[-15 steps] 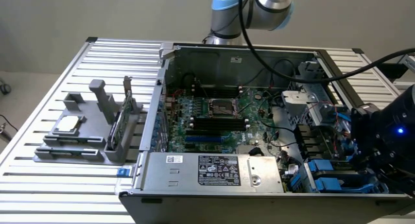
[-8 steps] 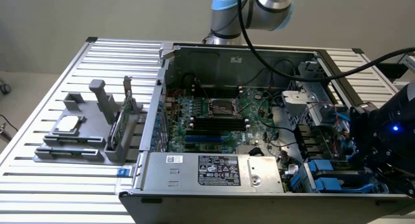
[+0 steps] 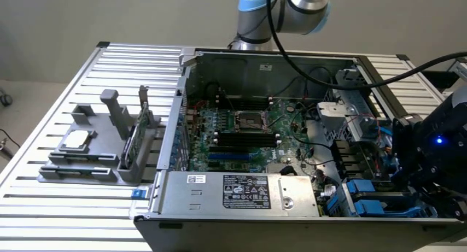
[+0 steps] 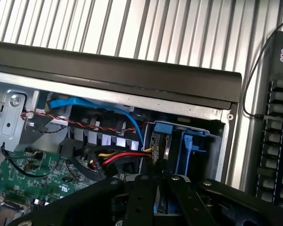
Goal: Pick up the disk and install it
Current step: 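Insert the first disk wire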
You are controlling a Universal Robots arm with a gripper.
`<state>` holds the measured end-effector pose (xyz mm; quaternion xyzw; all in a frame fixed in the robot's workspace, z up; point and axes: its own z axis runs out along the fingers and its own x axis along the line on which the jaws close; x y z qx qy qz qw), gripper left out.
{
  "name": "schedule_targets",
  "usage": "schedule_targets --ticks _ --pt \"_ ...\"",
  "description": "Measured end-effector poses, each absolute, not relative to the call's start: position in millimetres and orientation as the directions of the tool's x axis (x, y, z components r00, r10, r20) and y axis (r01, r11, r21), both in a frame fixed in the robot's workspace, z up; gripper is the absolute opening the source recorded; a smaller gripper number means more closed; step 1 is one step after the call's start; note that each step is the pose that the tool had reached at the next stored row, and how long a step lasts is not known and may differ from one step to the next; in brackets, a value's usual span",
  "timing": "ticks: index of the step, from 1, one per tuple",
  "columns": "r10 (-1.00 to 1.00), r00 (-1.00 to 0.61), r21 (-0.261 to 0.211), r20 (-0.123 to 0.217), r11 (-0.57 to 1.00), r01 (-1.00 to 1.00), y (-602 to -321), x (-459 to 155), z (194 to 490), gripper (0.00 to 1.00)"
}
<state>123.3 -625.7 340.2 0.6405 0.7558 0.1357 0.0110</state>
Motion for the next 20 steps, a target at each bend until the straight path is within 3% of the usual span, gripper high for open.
schedule_targets --ticks 20 --pt "0.985 -0.082 0.262 0.151 0.040 0.964 -620 112 340 0.16"
